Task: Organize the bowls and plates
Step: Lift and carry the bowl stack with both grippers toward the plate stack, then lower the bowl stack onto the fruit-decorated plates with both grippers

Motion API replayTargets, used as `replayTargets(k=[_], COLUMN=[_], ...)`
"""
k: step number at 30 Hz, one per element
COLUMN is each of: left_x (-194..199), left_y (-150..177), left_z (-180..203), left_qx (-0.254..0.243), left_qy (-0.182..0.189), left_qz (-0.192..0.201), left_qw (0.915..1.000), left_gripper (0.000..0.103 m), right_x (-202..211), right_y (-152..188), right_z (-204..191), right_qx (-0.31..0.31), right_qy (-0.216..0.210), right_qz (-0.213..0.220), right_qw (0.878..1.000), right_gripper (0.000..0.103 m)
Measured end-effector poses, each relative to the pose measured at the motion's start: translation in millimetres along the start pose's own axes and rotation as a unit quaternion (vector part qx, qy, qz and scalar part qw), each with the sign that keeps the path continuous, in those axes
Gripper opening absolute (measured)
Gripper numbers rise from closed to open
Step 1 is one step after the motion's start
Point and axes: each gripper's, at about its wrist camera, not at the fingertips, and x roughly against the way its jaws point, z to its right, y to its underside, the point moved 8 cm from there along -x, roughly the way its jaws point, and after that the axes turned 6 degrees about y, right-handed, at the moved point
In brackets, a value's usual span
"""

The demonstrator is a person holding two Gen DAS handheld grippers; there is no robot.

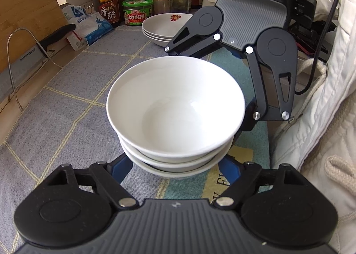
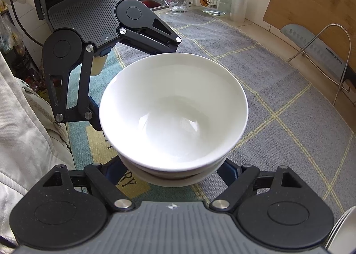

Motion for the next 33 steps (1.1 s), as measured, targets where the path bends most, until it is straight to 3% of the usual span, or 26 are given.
replayTargets(k=[14, 33], left_x=[-23.3, -113.4], left_y=[-51.7, -185.0], left_z=[7.8, 6.0], left_qx=[-0.033, -0.095], left_qy=[-0.013, -0.022], left_qz=[0.021, 0.045], left_qw=[0.9992, 0.9942], left_gripper=[0.083, 0.083], right_x=[49.9, 135.4], right_y=[21.5, 100.4], right_z=[31.7, 147.2], right_qx=[0.005, 0.002], right_qy=[0.040, 0.116], right_qz=[0.006, 0.007], right_qw=[0.999, 0.993], right_gripper=[0.089, 0.089])
